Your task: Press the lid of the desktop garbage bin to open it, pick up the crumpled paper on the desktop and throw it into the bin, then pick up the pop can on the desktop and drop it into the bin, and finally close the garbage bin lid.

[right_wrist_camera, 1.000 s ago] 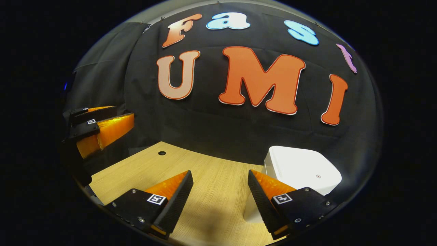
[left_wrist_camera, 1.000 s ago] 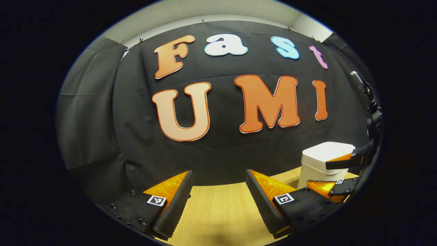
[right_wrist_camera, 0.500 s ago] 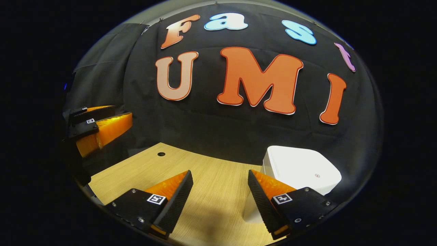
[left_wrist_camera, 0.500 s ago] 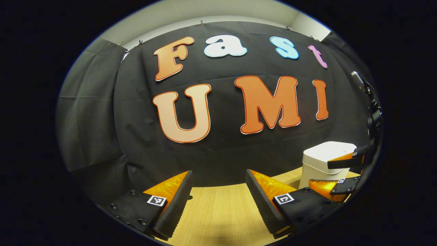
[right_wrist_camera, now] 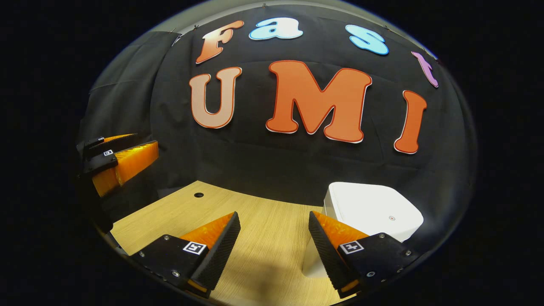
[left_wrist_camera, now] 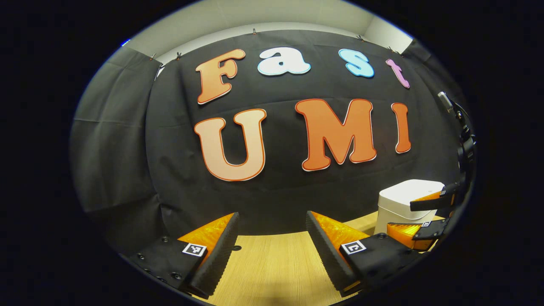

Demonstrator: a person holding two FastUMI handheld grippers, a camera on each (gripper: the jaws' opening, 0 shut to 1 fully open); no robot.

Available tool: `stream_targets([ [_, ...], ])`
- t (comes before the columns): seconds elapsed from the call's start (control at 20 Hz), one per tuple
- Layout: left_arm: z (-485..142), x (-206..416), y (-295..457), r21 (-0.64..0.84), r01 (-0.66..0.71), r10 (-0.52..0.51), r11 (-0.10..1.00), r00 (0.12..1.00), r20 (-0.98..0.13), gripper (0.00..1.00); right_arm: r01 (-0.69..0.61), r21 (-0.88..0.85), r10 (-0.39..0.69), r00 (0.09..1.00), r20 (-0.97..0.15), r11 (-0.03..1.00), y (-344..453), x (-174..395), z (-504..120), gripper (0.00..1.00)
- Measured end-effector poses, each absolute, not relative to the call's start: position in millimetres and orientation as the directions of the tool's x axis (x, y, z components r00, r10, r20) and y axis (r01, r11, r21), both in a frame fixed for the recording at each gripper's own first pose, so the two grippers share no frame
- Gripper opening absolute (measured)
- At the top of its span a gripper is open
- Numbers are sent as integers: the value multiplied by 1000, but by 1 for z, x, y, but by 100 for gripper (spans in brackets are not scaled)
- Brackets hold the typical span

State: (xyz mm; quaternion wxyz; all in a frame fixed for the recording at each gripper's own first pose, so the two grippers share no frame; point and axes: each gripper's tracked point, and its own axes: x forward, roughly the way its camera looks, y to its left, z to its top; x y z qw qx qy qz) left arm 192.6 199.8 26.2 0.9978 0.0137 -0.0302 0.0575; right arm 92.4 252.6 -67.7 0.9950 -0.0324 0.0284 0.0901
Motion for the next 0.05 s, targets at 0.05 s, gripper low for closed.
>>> stream_targets([
  [0.05, 27, 192, 200, 20, -115, 113, 993, 992, 64, 99, -179, -62, 176, 983, -62, 982, 253, 92, -67, 98],
])
